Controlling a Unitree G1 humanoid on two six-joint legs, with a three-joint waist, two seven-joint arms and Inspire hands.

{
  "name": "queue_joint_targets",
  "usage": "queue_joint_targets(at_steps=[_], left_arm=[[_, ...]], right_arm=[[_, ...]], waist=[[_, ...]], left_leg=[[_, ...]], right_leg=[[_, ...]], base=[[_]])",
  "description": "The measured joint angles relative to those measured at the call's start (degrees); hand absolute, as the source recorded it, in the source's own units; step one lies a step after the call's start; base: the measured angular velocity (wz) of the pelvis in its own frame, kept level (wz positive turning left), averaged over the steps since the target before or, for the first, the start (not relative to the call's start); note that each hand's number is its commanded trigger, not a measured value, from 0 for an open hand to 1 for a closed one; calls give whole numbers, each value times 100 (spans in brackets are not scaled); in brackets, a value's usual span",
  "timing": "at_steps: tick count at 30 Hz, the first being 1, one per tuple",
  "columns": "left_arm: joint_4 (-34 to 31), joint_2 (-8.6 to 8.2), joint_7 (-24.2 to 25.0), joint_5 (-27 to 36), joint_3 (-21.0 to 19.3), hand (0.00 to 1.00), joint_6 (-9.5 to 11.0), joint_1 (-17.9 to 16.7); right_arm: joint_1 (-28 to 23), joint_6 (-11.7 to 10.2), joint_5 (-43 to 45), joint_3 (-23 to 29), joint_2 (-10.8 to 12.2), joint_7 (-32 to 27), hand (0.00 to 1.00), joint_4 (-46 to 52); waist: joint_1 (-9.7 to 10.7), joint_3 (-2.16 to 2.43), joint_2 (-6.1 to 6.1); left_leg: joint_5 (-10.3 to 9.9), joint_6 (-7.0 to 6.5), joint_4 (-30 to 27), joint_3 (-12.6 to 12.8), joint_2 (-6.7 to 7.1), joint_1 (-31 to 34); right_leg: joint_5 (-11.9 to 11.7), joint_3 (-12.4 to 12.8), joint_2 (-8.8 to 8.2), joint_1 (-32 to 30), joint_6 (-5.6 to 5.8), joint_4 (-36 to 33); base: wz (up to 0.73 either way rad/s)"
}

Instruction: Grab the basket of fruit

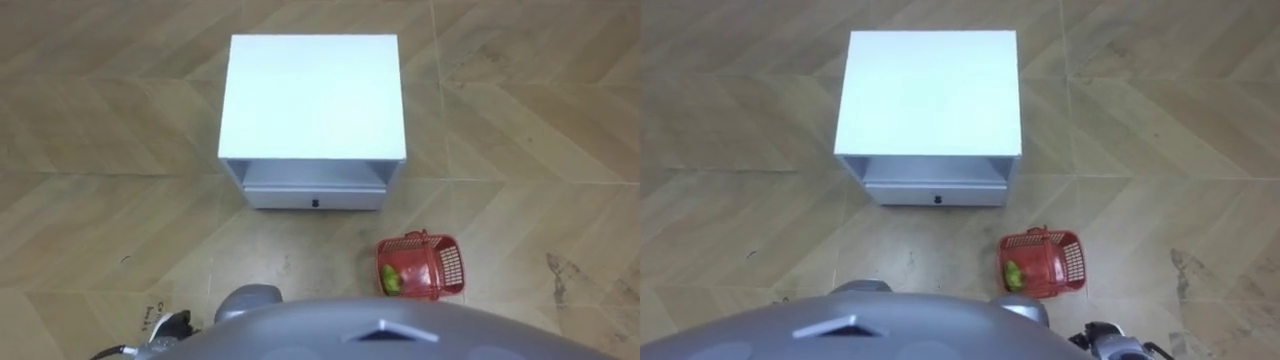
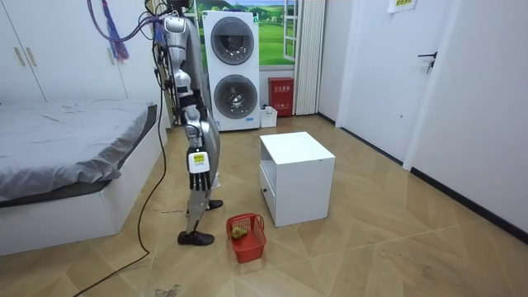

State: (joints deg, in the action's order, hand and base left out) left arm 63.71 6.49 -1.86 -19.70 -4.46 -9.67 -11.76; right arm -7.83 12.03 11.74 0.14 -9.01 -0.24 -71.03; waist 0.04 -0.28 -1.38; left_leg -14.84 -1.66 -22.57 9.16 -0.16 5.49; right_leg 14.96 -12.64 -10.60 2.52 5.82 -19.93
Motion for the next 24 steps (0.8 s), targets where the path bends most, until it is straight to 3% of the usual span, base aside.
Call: queue_joint_targets(at_steps=[4,5,6,7,9,12,15,16,17,18,19,21,24], left_arm=[[142,42,-5,-2,-273,0,12,24],[201,78,6,-3,-374,0,33,2],[220,134,5,0,-458,0,56,17],[222,197,5,3,-493,0,74,9],[233,301,20,31,-466,0,96,-22],[419,380,10,256,-426,0,158,306],[509,405,-47,450,-416,0,271,686],[513,417,-80,458,-391,0,276,763],[520,432,-148,462,-349,0,287,917],[549,452,-179,458,-297,0,350,1033],[579,466,-191,484,-250,0,384,1064],[683,568,-285,665,-53,0,558,1198],[843,670,-543,812,276,0,722,1217]], right_arm=[[103,-12,-25,124,-52,-26,0,19],[204,-7,-27,122,-56,-25,0,48],[165,-13,-100,121,-48,-35,0,84],[134,0,-228,117,-48,-36,0,74],[203,-17,-324,119,-56,-52,0,178],[666,-254,-656,110,-84,-219,0,253],[1142,-502,-879,27,-66,-220,0,214],[1229,-515,-969,-39,-70,-220,0,203],[1356,-555,-1138,-119,-75,-216,0,187],[1423,-606,-1207,-132,-71,-213,0,152],[1463,-624,-1268,-156,-68,-215,0,111],[1467,-627,-1511,-258,-71,-230,0,-62],[1437,-689,-1782,-264,-96,-324,0,-65]], waist=[[-27,18,-1],[-39,65,72],[4,24,46],[-55,26,-35],[-169,72,-216],[-199,56,-337],[-205,36,-359],[-209,31,-363],[-216,-18,-363],[-239,-40,-377],[-291,-51,-404],[-463,-52,-496],[-482,-86,-587]], left_leg=[[-7,-252,-123,198,129,392],[-21,-375,-140,334,57,565],[-43,-455,-232,319,104,663],[-78,-520,-296,325,195,704],[-141,-609,-525,409,315,976],[-286,-718,-1374,435,300,1935],[-448,-794,-2395,432,288,3014],[-504,-801,-2656,427,276,3241],[-620,-814,-3203,396,269,3645],[-777,-779,-3729,350,282,4005],[-860,-739,-3953,334,286,4145],[-1180,-623,-4862,345,268,4730],[-1508,-697,-5919,377,264,5362]], right_leg=[[-105,171,-199,-502,131,-207],[-75,137,-250,-617,115,-439],[47,100,-322,-804,1,-1395],[23,103,-398,-860,-75,-2318],[-28,212,-398,-803,-135,-3252],[-91,277,-228,-575,-170,-3456],[-48,448,-255,-449,-122,-3296],[272,479,-248,-453,15,-3314],[981,463,-245,-533,63,-3580],[1500,462,-266,-709,-32,-4076],[1658,476,-291,-830,-61,-4384],[1916,573,-451,-1450,-73,-5903],[1954,715,-559,-1990,-18,-7489]], base=[[-16],[6],[15],[15],[-10],[-2],[21],[33],[35],[33],[20],[19],[28]])
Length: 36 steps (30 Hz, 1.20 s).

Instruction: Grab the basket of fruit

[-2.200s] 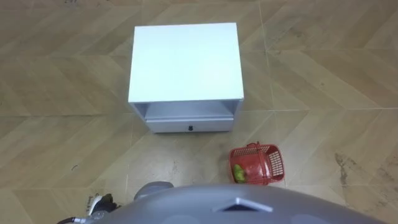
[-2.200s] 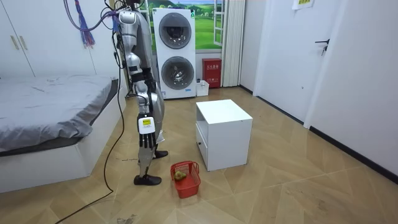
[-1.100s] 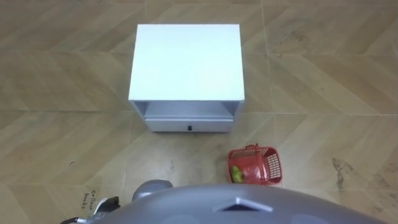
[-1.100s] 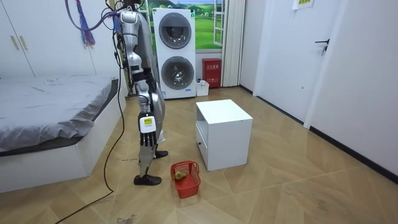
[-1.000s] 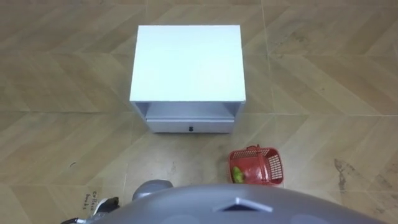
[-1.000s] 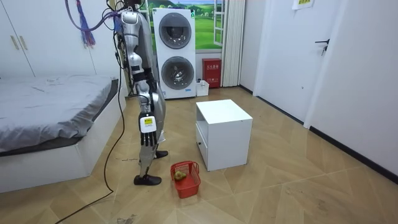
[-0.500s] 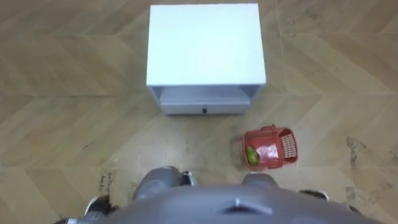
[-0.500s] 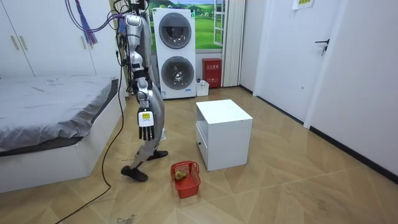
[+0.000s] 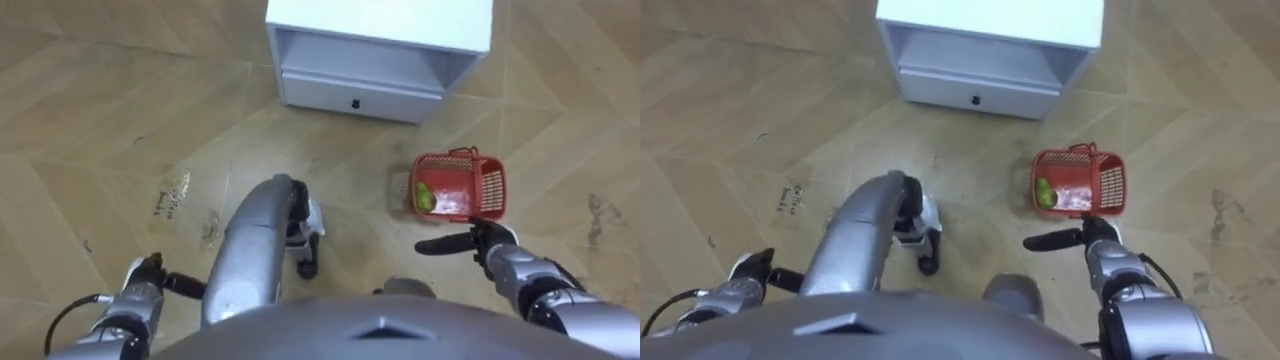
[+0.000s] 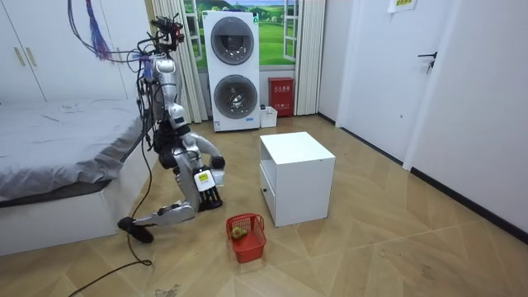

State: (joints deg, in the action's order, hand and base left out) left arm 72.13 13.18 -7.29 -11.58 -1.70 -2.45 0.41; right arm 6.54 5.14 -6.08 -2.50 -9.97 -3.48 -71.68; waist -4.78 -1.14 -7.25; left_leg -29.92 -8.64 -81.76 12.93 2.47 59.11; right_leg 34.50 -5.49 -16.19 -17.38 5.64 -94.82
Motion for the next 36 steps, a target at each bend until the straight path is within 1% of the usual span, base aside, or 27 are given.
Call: queue_joint_targets(at_steps=[1,2,3,4,5,6,7,8,9,11,13,14,15,16,17,19,20,21,22,23,24,25,27,29,30,34,36], left_arm=[[33,6,-34,44,35,0,12,2],[135,19,-136,153,169,0,70,17],[213,33,-217,285,320,0,153,50],[249,39,-256,327,370,0,187,72],[336,52,-356,440,452,0,272,141],[334,70,-437,534,531,0,323,143],[328,79,-487,550,557,0,357,144],[320,85,-599,598,598,0,444,153],[328,79,-685,697,624,0,497,173],[339,68,-803,829,667,0,514,171],[396,50,-907,982,802,0,540,174],[457,21,-980,982,881,0,573,179],[552,-11,-996,981,886,0,620,182],[564,-21,-996,981,886,0,627,183],[558,-31,-996,984,902,0,648,122],[532,-29,-985,983,1003,0,655,43],[487,-15,-951,983,1025,0,653,-49],[434,-125,-915,985,1036,0,642,-127],[392,-147,-877,986,1057,0,658,-183],[311,-142,-797,985,1099,0,671,-252],[311,-141,-777,985,1113,0,674,-260],[308,-140,-737,981,1154,0,672,-271],[313,-137,-662,978,1325,0,674,-326],[312,-136,-579,979,1324,0,677,-326],[312,-136,-556,979,1327,0,678,-324],[324,-93,-559,992,1386,0,737,-293],[335,-91,-572,993,1470,0,784,-263]], right_arm=[[-7,-24,-29,1,-1,-23,0,0],[-3,-46,-43,0,-2,-60,0,20],[9,-96,-45,3,-3,-83,0,71],[17,-142,-44,11,-1,-88,0,94],[19,-213,-47,53,16,-104,0,170],[25,-236,-52,54,40,-143,0,270],[23,-266,-46,53,49,-160,0,300],[48,-267,-23,54,58,-220,0,352],[54,-267,-34,54,78,-360,0,435],[50,-271,-50,43,125,-572,0,583],[48,-274,-44,44,150,-772,0,744],[53,-315,-43,47,149,-893,0,836],[53,-376,-48,48,148,-1002,0,925],[52,-417,-46,48,148,-1051,0,959],[49,-434,-36,48,148,-1126,0,1082],[43,-441,-39,22,144,-1183,0,1407],[44,-483,-46,-24,140,-1198,0,1613],[128,-555,-67,-57,57,-1207,0,1705],[151,-559,-77,-71,54,-1232,0,1774],[148,-617,-87,-93,72,-1291,0,1908],[148,-664,-88,-106,73,-1317,0,1933],[149,-712,-89,-134,62,-1378,0,1979],[254,-778,-87,-130,58,-1474,0,2078],[404,-849,-68,-121,43,-1516,0,2078],[488,-912,-60,-107,11,-1531,0,2079],[703,-941,0,-49,1,-1526,0,2082],[751,-941,4,-47,-8,-1523,0,2132]], waist=[[3,-1,-14],[9,5,-46],[115,8,-88],[161,0,-103],[225,-33,-146],[333,-39,-183],[383,-49,-203],[444,-27,-224],[452,-32,-243],[456,-39,-289],[492,-23,-333],[554,-24,-331],[633,-24,-330],[672,-25,-335],[795,-22,-367],[935,-22,-403],[960,-17,-449],[947,-87,-355],[931,-78,-334],[935,-61,-366],[934,-47,-386],[927,-17,-425],[913,-1,-447],[916,-5,-458],[918,-6,-459],[923,-18,-438],[919,-67,-364]], left_leg=[[-64,-20,-195,19,-2,95],[-190,8,-533,74,-5,281],[-266,14,-828,128,15,459],[-289,9,-968,153,27,541],[-343,16,-1196,214,29,661],[-379,9,-1366,260,14,762],[-383,16,-1444,278,-7,813],[-382,18,-1571,298,-111,913],[-382,19,-1665,295,-211,979],[-380,21,-1734,274,-254,1035],[-372,30,-1792,239,-254,1074],[-346,69,-1838,206,-247,1091],[-301,100,-1889,163,-205,1124],[-289,114,-1918,150,-184,1148],[-261,148,-1969,156,-168,1188],[-272,238,-2098,169,-162,1246],[-317,340,-2264,146,-143,1293],[-333,466,-2444,-106,-96,1417],[-288,557,-2422,-183,-9,1453],[-246,641,-2344,-259,161,1465],[-245,644,-2311,-295,223,1467],[-247,663,-2262,-361,317,1477],[-283,784,-2222,-484,432,1489],[-278,806,-2254,-539,491,1530],[-283,888,-2263,-571,523,1527],[-294,881,-2295,-551,544,1475],[-332,881,-2278,-543,566,1444]], right_leg=[[1,41,-13,-73,2,-269],[5,104,-75,-208,9,-756],[6,152,-158,-324,8,-1187],[7,156,-204,-372,8,-1397],[10,198,-271,-436,4,-1749],[10,229,-288,-479,4,-2014],[10,240,-287,-510,4,-2138],[11,257,-261,-605,1,-2339],[13,273,-252,-684,-2,-2496],[43,322,-254,-788,-51,-2666],[66,372,-258,-865,-83,-2807],[112,373,-260,-865,-157,-2881],[161,374,-259,-850,-192,-2957],[184,374,-261,-844,-189,-3006],[257,351,-275,-796,-215,-3088],[417,357,-275,-708,-311,-3254],[569,381,-281,-578,-388,-3413],[588,378,-78,-533,-408,-3491],[595,407,-62,-554,-408,-3491],[594,417,-72,-548,-408,-3464],[594,414,-77,-546,-406,-3446],[592,377,-83,-542,-403,-3412],[582,354,-76,-539,-380,-3367],[579,354,-67,-538,-372,-3344],[578,347,-85,-525,-365,-3323],[583,287,-149,-439,-359,-3295],[586,224,-171,-374,-363,-3313]], base=[[21],[22],[24],[28],[29],[27],[19],[0],[-10],[-28],[-26],[-15],[-10],[11],[23],[13],[-21],[-29],[-24],[-5],[10],[14],[9],[0],[0],[7],[11]])
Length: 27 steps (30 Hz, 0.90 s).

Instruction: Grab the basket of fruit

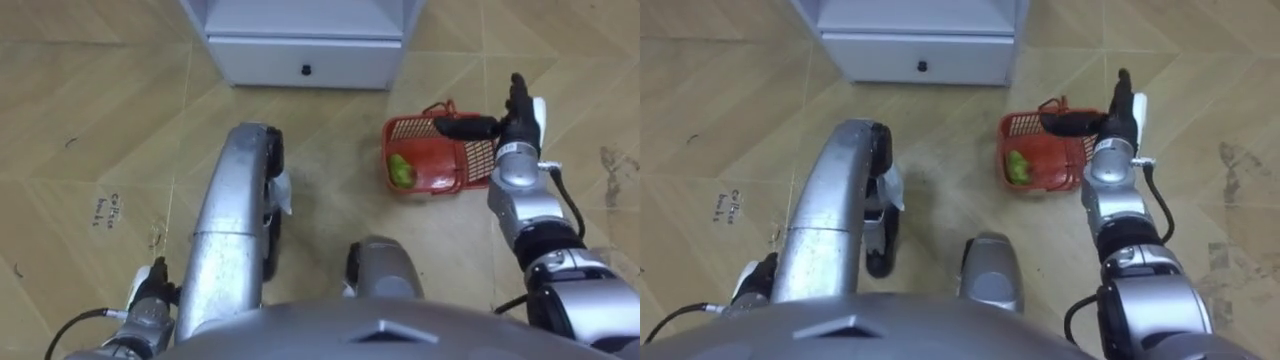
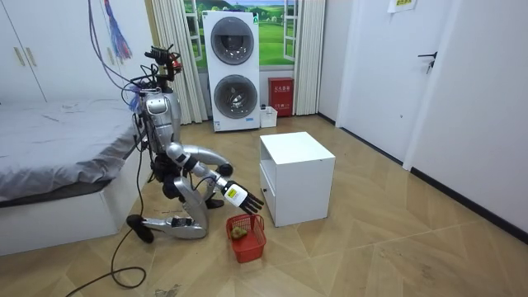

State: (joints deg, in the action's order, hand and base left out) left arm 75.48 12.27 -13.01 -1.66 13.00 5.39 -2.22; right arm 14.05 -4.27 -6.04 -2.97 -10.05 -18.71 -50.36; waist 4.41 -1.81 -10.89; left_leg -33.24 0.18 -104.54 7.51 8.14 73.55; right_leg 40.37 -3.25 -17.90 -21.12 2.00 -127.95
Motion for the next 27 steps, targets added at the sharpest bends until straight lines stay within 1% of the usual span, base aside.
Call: queue_joint_targets(at_steps=[1,3,4,5,6,8,11,14,16,17,18,21,24,27], left_arm=[[1,0,0,5,46,0,0,1],[5,1,3,51,119,0,-7,-38],[0,0,6,119,146,0,-8,-52],[-5,-1,12,233,185,0,-12,-72],[-1,4,12,307,203,0,-18,-83],[-2,25,11,463,210,0,-54,-128],[11,39,13,465,258,0,-130,-190],[17,42,32,468,298,0,-130,-216],[20,45,57,490,298,0,-133,-218],[18,44,112,528,299,0,-132,-217],[18,45,139,603,300,0,-130,-223],[18,54,141,662,330,0,-133,-275],[17,20,139,687,482,0,-140,-300],[4,14,130,894,637,0,-172,-351]], right_arm=[[4,0,-10,0,-6,0,0,5],[2,19,-75,-2,-20,10,0,-4],[2,21,-97,-2,-35,13,0,-10],[4,23,-163,-16,-94,16,0,-23],[4,23,-241,-30,-151,19,0,-30],[21,23,-309,-35,-173,20,0,-137],[53,26,-375,-46,-180,56,0,-395],[45,66,-503,-53,-217,57,0,-603],[40,66,-551,-145,-271,62,0,-608],[40,66,-604,-226,-328,81,0,-632],[40,65,-677,-254,-357,112,0,-640],[40,65,-761,-267,-361,190,0,-723],[44,66,-909,-256,-422,250,0,-915],[49,76,-1065,-259,-503,267,0,-1094]], waist=[[-5,-11,23],[-87,-32,93],[-124,-28,112],[-203,-17,152],[-283,-39,183],[-351,-48,201],[-420,-49,225],[-515,-39,248],[-584,-45,272],[-625,-42,294],[-655,-54,315],[-701,-57,328],[-777,-68,351],[-780,-67,373]], left_leg=[[-23,11,6,1,-1,0],[-24,7,-2,4,-2,30],[-24,8,-3,9,-7,44],[-23,7,-4,19,-23,88],[-23,6,-1,31,-37,99],[-23,7,16,46,-45,105],[-21,10,49,83,-76,128],[-19,14,57,92,-102,188],[-19,14,41,96,-137,243],[-19,13,29,95,-144,282],[-19,11,20,95,-147,306],[-18,2,12,101,-146,361],[-3,-23,12,126,-144,385],[26,-56,17,160,-140,398]], right_leg=[[0,-7,-1,-3,0,-8],[3,-15,-6,-24,-6,-28],[3,-13,-8,-42,-6,-29],[4,-6,-9,-99,-5,-33],[5,-5,-12,-119,-3,-27],[6,-9,-19,-131,-2,-3],[6,-13,-28,-184,-2,3],[6,-14,-23,-256,-1,-4],[11,-3,1,-322,7,-21],[14,-4,7,-357,13,-27],[15,-10,7,-374,15,-28],[16,-7,-3,-430,18,-37],[18,5,-26,-455,18,-60],[23,4,-57,-460,23,-81]], base=[[7],[0],[0],[0],[0],[2],[3],[0],[0],[0],[0],[0],[0],[0]])
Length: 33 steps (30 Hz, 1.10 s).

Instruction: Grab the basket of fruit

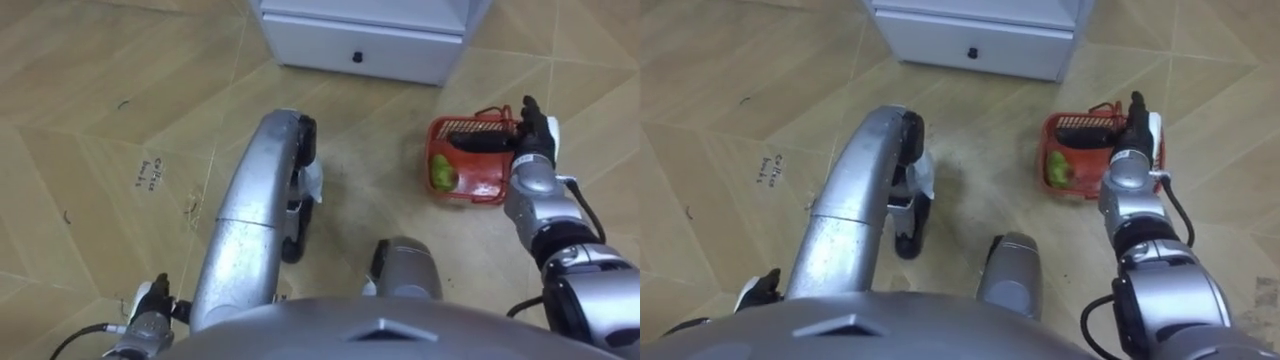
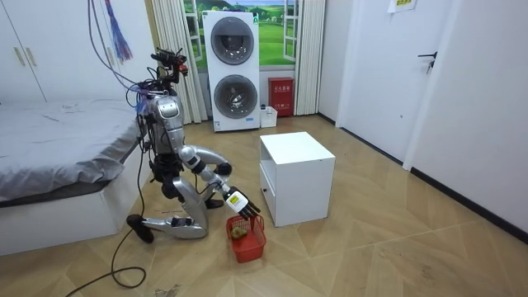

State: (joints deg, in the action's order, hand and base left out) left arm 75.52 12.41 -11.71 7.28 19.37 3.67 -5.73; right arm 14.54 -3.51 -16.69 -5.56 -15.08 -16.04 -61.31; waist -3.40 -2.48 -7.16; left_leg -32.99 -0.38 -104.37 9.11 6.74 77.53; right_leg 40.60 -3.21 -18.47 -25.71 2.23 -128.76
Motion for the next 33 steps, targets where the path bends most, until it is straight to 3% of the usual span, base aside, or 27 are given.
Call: queue_joint_targets(at_steps=[8,23,27,33], left_arm=[[-22,4,-3,-2,-2,0,-4,-64],[-297,3,16,-2,0,0,-8,-91],[-297,3,122,1,1,0,-45,-75],[-282,3,199,3,111,0,-74,-90]], right_arm=[[11,53,-78,10,-409,-19,0,-264],[17,115,-99,-3,-433,-21,0,-830],[17,198,-401,-210,-513,55,0,-1061],[54,218,-752,-227,-530,360,0,-1158]], waist=[[-1,-16,-36],[-34,-13,-30],[-152,-6,3],[-173,-10,28]], left_leg=[[58,-104,25,151,6,98],[69,-120,45,178,-15,135],[73,-117,60,191,-15,134],[83,-123,83,235,1,117]], right_leg=[[15,23,-143,-97,10,-33],[16,10,-164,-150,11,-42],[16,-9,-181,-160,11,-42],[17,-4,-236,-157,8,-41]], base=[[4],[0],[0],[0]])
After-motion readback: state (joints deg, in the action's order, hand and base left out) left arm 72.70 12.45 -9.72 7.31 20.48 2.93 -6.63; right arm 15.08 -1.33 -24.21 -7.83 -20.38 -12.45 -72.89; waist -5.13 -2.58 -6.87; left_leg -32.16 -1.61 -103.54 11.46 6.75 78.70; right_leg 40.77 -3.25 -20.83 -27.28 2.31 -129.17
